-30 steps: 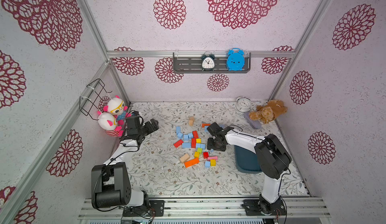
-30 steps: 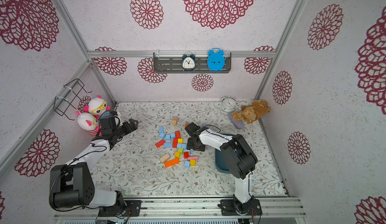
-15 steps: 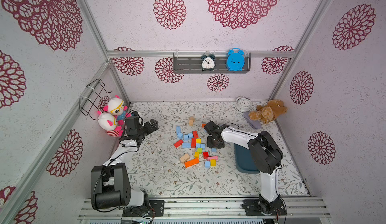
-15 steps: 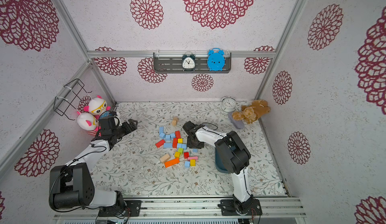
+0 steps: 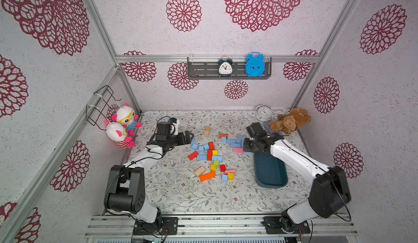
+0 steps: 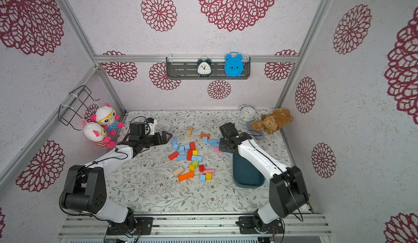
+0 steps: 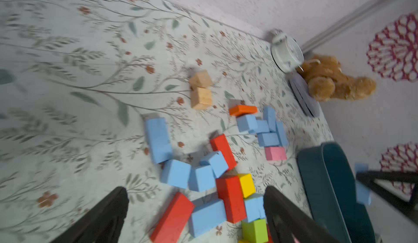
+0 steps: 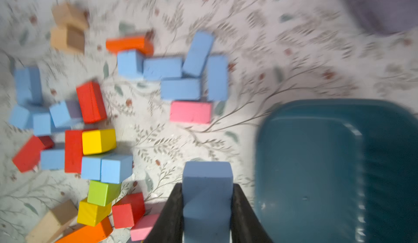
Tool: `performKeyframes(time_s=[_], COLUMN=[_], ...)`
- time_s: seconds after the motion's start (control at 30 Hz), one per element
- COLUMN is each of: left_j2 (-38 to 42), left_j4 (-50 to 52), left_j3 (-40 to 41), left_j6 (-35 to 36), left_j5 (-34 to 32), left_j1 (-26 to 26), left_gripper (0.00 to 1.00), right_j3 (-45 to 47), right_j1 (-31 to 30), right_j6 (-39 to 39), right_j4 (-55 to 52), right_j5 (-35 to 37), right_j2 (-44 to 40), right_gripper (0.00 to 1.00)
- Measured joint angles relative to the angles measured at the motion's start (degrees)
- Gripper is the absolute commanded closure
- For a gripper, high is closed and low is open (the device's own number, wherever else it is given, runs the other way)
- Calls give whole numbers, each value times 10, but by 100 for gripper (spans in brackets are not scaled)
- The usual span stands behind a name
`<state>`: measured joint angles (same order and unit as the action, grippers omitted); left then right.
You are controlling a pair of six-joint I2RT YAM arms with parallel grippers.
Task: Pick out the blue building blocks
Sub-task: Place the building block in the storage box.
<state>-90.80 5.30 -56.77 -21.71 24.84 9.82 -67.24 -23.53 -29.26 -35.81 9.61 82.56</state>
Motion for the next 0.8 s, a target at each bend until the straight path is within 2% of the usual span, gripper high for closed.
performKeyframes(time_s=[0.1,0.17,0.37,0.73,0.8], left_j2=[-16,-22,-24,-24,-24], left_j4=[2,4,16,32,32], left_j3=[-16,-16,-14,-14,-14], left_j6=[8,9,21,31,31], left_j5=[18,21,0,-25,-27], left_j1=[35,38,31,21,16], left_gripper=[3,3,3,3,3], right_j3=[33,54,91,108,111], right_j1=[89,108,109,129,131], right_j6=[50,81,123,131,131], right_j4=[2,4,20,106,115], right_j5=[-13,-30,-70,-107,-114], right_j2=[-33,-13,75,115,123], right_gripper=[75,74,72,69,64])
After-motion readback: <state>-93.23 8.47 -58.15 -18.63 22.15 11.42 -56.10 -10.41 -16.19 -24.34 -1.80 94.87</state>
